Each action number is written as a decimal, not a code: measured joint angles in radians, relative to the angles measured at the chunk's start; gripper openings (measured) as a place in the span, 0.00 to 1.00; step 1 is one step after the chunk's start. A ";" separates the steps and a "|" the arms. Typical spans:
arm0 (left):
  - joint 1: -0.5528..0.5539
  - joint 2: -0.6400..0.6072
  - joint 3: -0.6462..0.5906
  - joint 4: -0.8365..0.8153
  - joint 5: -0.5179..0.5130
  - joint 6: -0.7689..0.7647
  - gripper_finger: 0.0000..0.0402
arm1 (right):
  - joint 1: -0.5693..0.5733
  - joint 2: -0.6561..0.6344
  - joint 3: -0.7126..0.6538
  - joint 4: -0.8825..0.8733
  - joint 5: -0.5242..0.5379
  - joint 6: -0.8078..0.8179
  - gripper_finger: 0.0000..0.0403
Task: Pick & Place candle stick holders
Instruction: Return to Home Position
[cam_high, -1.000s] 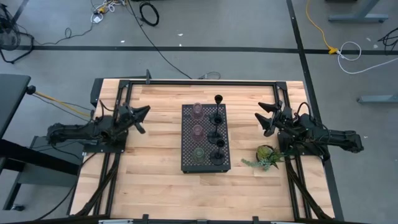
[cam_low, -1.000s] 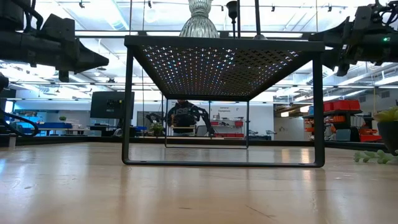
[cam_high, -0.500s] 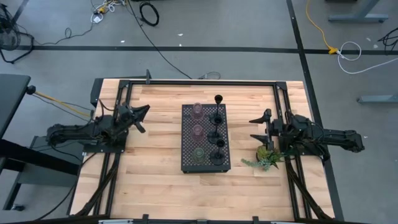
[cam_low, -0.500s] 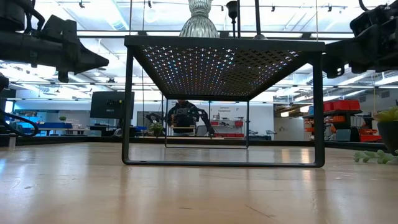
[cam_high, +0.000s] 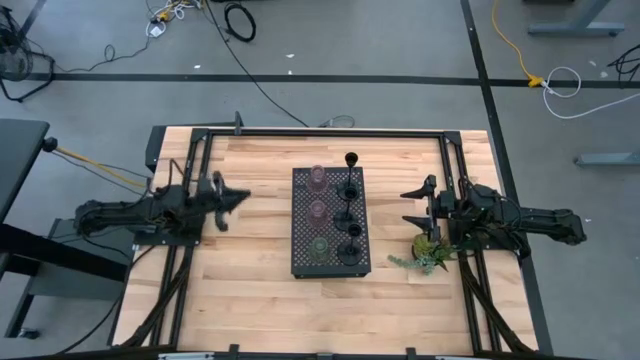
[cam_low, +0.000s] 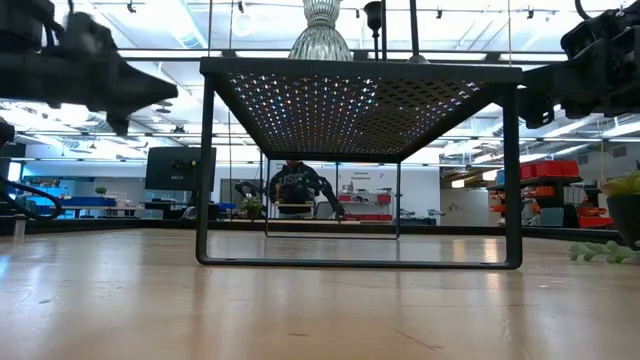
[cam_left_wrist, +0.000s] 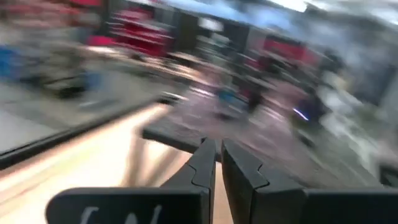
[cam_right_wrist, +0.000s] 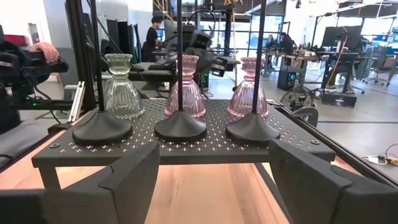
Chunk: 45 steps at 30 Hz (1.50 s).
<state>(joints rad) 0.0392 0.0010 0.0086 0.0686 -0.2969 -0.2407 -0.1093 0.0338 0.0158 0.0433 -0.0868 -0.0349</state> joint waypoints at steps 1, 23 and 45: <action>-0.005 0.000 0.000 -0.007 0.073 0.036 0.07 | 0.000 0.000 0.000 0.000 0.000 0.000 0.74; -0.010 0.011 -0.001 0.012 0.364 0.140 0.07 | 0.000 0.000 0.000 0.000 0.000 0.000 0.74; -0.010 0.012 -0.001 0.016 0.361 0.139 0.07 | 0.000 0.000 0.000 0.000 0.000 -0.001 0.74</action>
<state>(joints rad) 0.0288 0.0128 0.0074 0.0849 0.0644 -0.1013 -0.1094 0.0338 0.0162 0.0433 -0.0868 -0.0354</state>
